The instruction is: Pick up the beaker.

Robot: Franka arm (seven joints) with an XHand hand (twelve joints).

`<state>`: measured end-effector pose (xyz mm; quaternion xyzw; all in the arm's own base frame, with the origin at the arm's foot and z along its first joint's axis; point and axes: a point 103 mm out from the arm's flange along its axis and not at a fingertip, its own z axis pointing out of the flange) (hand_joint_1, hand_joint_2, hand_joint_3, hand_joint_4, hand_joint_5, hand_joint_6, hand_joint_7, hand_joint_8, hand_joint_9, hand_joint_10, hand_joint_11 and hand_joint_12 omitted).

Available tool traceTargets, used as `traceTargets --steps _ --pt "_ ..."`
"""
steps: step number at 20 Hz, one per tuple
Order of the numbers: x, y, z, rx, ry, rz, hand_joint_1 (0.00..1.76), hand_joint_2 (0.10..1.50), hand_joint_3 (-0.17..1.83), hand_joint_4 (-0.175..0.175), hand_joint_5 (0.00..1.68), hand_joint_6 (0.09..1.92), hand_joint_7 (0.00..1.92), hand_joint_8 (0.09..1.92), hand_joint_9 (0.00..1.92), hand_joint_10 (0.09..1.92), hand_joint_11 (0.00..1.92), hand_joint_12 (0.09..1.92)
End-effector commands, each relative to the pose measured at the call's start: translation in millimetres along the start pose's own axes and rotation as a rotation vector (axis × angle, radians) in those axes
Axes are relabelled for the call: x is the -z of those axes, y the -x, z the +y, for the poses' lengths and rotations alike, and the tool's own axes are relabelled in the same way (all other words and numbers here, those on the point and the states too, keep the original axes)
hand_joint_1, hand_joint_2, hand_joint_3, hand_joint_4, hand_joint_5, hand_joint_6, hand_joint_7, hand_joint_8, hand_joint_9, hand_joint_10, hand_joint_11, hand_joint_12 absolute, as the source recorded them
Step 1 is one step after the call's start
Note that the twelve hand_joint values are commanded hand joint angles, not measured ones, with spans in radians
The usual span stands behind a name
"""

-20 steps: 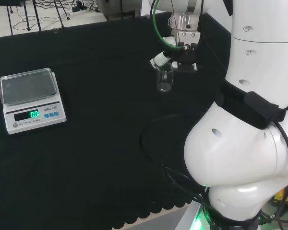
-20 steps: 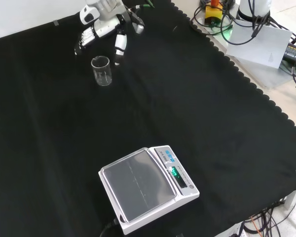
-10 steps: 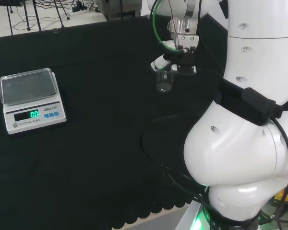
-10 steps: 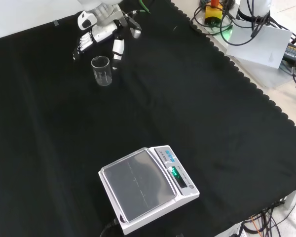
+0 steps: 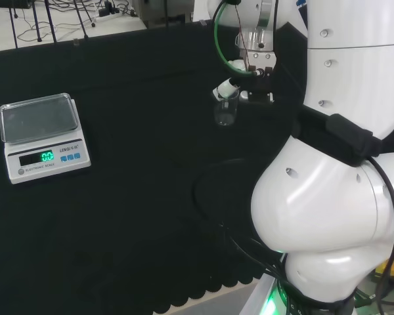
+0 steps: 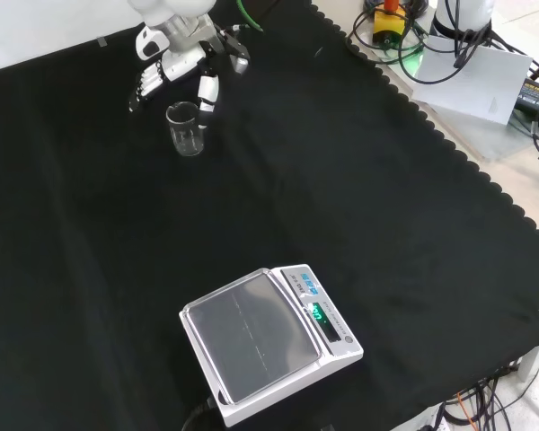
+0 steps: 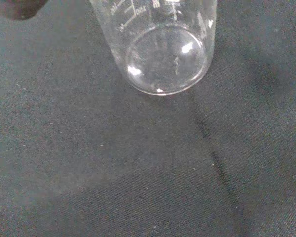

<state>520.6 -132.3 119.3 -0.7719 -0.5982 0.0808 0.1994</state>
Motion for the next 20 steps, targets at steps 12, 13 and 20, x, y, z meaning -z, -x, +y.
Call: traceTargets --steps 12,13,20 --pt "-23 0 17 0.009 -0.038 -0.002 0.69 0.80 0.09 0.070 0.00 0.09 0.02 0.23 0.02 0.81 0.00 1.00" --pt "-22 -1 18 0.011 -0.037 -0.002 0.72 0.81 0.10 0.070 0.00 0.09 0.03 0.27 0.05 0.84 0.00 1.12" --pt "-23 -11 24 0.034 0.019 0.020 0.99 0.69 0.61 0.028 0.32 0.30 0.35 0.86 0.70 0.82 0.64 1.31"
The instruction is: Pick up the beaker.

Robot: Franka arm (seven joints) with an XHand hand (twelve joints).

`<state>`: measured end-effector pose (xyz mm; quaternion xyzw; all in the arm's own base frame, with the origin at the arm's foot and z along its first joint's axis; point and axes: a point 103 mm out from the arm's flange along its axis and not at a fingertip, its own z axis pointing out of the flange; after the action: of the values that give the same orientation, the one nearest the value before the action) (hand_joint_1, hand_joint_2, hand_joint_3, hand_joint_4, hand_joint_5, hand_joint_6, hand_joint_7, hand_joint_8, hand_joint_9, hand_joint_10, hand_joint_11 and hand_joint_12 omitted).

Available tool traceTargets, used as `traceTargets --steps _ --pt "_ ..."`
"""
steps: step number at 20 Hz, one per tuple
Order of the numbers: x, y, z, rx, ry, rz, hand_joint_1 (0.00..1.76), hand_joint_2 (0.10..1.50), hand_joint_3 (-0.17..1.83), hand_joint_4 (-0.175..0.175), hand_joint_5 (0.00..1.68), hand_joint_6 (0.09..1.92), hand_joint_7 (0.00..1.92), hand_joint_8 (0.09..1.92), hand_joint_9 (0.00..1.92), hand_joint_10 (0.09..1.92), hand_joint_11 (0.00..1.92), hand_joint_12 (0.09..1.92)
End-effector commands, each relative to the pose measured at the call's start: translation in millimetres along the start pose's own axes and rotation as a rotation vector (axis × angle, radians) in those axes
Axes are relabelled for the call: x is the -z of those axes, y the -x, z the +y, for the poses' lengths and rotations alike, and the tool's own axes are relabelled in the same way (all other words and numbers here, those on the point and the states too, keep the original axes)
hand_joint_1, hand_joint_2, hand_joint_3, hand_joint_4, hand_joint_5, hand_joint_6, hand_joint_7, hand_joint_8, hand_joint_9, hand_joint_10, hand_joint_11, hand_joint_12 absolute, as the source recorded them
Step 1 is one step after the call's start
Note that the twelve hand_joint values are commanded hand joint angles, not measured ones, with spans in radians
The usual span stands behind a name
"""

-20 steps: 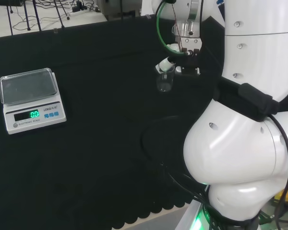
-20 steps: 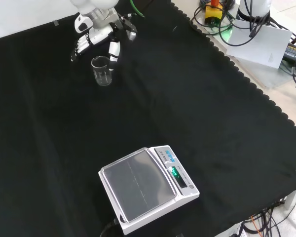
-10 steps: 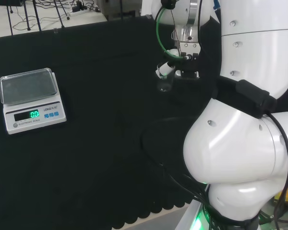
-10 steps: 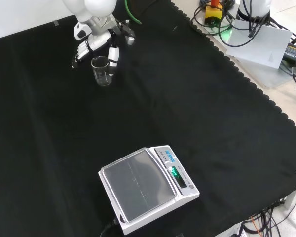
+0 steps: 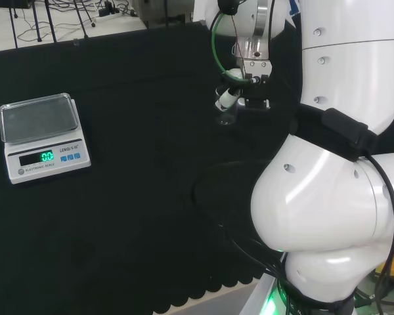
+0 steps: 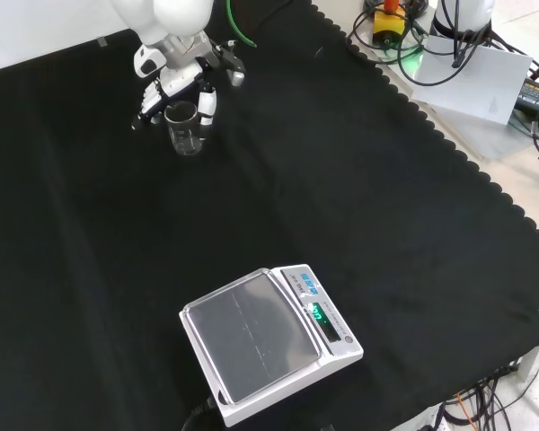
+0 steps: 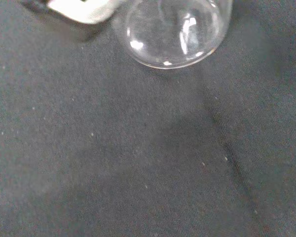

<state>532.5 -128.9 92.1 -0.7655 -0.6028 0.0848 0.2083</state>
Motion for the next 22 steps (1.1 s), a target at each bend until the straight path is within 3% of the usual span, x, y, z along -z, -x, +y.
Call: traceTargets --steps 1,3,5,8,11,14,16,17,19,22 --pt "-2 -9 4 0.024 0.046 0.022 1.02 0.68 0.66 0.016 0.32 0.62 0.43 0.92 0.78 0.82 0.75 1.26" --pt "-1 -10 6 0.029 0.050 0.026 1.06 0.67 0.72 -0.009 0.32 1.11 0.53 1.04 0.87 0.85 0.89 1.20" --pt "-2 -11 7 0.030 0.054 0.032 1.10 0.68 0.76 -0.042 0.39 1.34 0.58 1.17 0.93 0.92 1.00 1.14" --pt "-4 -11 8 0.031 0.052 0.037 1.16 0.71 0.80 -0.086 0.46 1.48 0.61 1.36 0.93 1.08 1.10 1.07" --pt "-4 -11 10 0.032 0.055 0.042 1.10 0.97 0.55 -0.161 0.67 1.49 0.62 1.50 0.93 1.22 1.16 1.01" --pt "1 -10 9 0.033 0.065 0.044 1.15 1.20 0.19 -0.174 0.63 1.53 0.66 1.54 0.93 1.30 1.14 1.02" --pt "9 -10 6 0.036 0.078 0.042 1.13 1.24 0.11 -0.051 0.63 1.53 0.70 1.51 0.93 1.32 1.14 1.03" --pt "15 -11 4 0.038 0.087 0.040 1.13 1.24 0.10 -0.018 0.63 1.52 0.71 1.50 0.94 1.32 1.14 1.03" --pt "29 -12 0 0.042 0.108 0.038 1.12 1.21 0.16 0.009 0.64 1.53 0.72 1.50 0.94 1.34 1.14 1.03" --pt "49 -14 -7 0.050 0.137 0.032 1.13 1.06 0.47 0.019 0.66 1.56 0.74 1.54 0.95 1.35 1.14 1.04"
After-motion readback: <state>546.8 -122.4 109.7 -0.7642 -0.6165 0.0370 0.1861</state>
